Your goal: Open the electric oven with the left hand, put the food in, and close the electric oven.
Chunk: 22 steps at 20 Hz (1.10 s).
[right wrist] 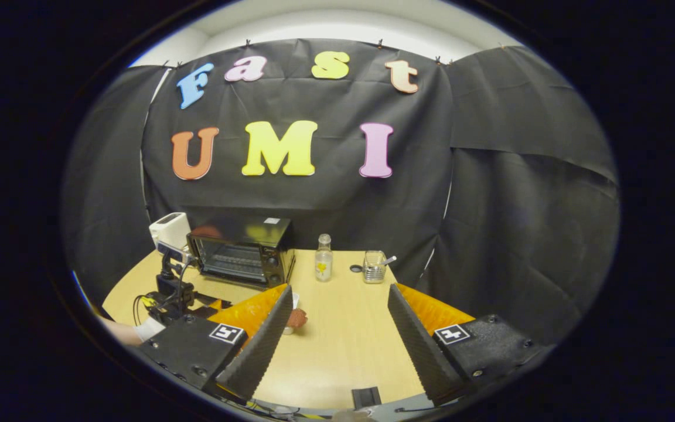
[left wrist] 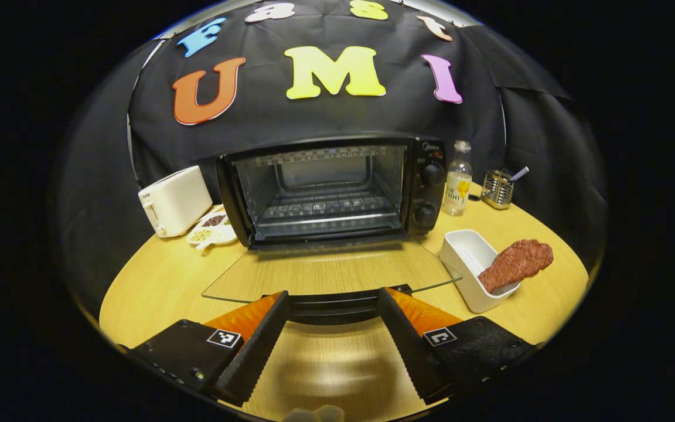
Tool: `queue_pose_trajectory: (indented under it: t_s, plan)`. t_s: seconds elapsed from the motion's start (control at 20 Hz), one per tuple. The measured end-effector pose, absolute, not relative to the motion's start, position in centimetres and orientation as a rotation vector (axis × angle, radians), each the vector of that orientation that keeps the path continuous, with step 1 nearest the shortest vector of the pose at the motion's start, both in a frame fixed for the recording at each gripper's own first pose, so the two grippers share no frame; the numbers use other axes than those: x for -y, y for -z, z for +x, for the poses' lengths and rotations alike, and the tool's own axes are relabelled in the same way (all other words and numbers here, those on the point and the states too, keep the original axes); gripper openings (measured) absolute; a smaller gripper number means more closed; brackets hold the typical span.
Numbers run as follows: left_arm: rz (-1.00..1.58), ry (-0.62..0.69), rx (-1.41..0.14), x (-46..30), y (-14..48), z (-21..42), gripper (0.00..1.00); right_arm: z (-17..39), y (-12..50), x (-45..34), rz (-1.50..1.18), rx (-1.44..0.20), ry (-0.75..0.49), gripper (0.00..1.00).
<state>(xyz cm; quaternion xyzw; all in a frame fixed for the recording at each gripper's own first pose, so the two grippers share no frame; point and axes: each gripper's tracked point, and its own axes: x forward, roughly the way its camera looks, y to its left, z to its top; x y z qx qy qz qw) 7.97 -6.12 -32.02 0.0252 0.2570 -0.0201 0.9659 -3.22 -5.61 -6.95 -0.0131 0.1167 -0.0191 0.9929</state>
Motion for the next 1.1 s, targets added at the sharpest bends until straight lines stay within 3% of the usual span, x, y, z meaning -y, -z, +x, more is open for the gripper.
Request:
queue_pose_trajectory:
  t_s: [0.4, 1.1]
  plan:
    - [0.061, 0.043, -0.563, 6.2, 34.3, 7.5, 0.97, -2.7, 8.2, 6.1, -0.026, -0.268, 0.045, 1.00]
    - [0.041, 0.043, -0.402, 1.0, 25.2, -0.4, 0.97, 1.4, 13.6, 4.4, -0.008, -0.350, -0.007, 1.00]
